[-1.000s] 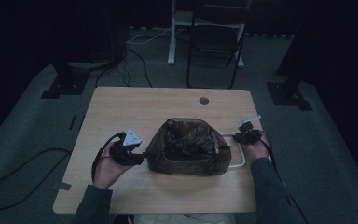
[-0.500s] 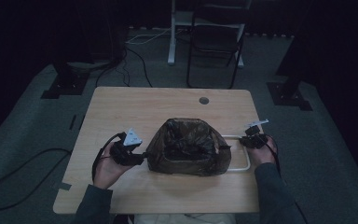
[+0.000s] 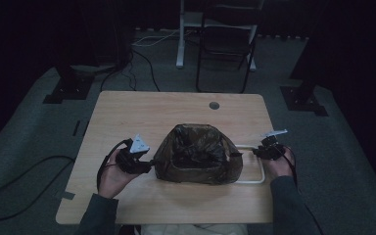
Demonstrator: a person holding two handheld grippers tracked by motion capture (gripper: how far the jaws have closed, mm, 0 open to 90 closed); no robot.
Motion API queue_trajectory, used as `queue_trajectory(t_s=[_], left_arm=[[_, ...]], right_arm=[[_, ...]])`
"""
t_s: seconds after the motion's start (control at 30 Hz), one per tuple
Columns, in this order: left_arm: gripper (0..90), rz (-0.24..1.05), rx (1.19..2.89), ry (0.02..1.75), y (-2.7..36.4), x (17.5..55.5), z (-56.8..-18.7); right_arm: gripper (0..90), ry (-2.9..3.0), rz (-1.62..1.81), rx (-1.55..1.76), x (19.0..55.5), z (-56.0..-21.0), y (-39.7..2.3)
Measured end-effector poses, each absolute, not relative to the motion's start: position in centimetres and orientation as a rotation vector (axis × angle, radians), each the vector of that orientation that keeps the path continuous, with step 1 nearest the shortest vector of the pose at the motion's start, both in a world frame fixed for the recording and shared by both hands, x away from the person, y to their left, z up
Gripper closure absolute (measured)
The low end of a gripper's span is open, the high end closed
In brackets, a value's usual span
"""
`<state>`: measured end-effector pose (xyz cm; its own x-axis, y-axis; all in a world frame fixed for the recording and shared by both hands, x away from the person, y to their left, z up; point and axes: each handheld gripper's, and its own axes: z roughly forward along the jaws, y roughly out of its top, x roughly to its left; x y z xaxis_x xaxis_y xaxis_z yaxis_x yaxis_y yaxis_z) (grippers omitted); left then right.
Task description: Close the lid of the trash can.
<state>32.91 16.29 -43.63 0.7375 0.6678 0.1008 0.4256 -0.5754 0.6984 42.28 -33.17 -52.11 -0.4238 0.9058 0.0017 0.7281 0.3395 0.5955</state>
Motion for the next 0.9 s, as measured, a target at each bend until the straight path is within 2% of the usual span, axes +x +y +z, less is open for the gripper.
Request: queue_trajectory(t_s=[0.13, 0.27, 0.4, 0.63, 0.9], left_arm=[[46.0, 0.469, 2.267, 0.819, 16.3, 32.9, -43.7], [46.0, 0.469, 2.266, 0.819, 16.4, 32.9, -43.7], [46.0, 0.469, 2.265, 0.822, 16.4, 32.9, -43.6], [46.0, 0.469, 2.267, 0.818, 16.3, 32.9, -43.7], [46.0, 0.469, 2.271, 0.818, 16.3, 32.9, -43.7]], right_arm=[[50.6, 2.313, 0.741, 1.415, 43.1, -52.2, -32.8], [47.9, 2.344, 0.756, 1.384, 44.0, -52.4, -32.3], [48.4, 2.381, 0.758, 1.352, 44.6, -52.3, -32.0], [55.1, 2.427, 0.75, 1.299, 45.1, -52.0, -31.8], [56.6, 2.469, 0.696, 1.264, 45.3, -52.2, -32.0]])
